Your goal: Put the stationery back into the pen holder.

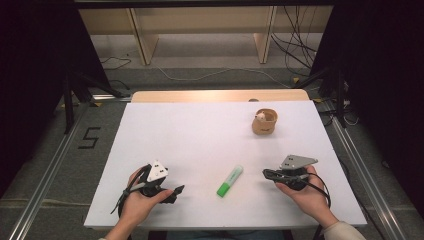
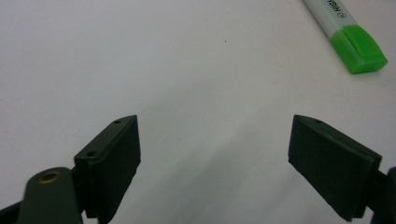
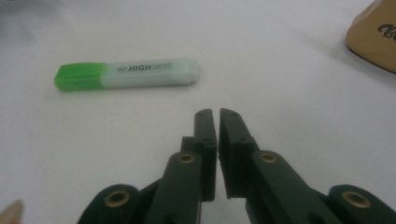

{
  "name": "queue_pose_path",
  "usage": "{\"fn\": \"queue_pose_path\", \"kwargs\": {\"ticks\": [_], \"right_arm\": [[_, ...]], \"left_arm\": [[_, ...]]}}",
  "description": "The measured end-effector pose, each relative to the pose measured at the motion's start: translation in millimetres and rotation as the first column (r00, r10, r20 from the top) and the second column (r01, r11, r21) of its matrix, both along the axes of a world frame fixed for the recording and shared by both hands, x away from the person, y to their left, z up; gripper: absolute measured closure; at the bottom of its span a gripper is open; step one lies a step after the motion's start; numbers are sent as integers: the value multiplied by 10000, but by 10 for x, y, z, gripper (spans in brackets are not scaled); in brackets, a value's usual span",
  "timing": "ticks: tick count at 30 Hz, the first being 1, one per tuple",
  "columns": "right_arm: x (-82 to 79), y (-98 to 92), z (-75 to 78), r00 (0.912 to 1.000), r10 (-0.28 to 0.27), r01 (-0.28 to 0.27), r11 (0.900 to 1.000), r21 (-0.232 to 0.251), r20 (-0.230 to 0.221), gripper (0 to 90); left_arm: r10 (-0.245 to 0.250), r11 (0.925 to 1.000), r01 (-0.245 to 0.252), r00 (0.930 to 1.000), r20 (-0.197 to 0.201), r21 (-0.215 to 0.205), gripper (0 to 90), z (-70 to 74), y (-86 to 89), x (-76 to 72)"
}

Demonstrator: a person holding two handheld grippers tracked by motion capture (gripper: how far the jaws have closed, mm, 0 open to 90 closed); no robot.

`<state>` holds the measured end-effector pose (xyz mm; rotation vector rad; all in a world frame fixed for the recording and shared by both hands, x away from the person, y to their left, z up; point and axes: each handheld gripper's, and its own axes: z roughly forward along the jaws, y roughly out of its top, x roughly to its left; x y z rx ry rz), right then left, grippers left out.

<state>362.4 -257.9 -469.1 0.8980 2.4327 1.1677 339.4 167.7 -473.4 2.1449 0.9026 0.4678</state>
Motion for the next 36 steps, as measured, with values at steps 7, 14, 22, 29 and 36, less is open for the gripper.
{"fn": "queue_pose_path", "kwargs": {"ticks": [7,14,22,29,36], "right_arm": [[231,262,21,9998,184,-186,9996,-233,-77,900],[447,546,19,9990,433,-436,9983,-391,-95,900],[591,779,-33,9970,723,-742,9947,-710,-291,900],[680,886,-104,9952,833,-880,9912,-984,-503,900],[710,920,-129,9941,874,-943,9889,-1144,-639,900]], "left_arm": [[47,10000,-47,10000,-34,-19,171,-14,4,5],[39,10000,-39,10000,-44,-3,171,-15,-1,10],[59,10000,-59,10000,2,6,171,-22,6,9],[40,10000,-40,10000,-28,15,171,-24,9,11],[44,10000,-44,10000,-28,21,172,-27,13,14]]}}
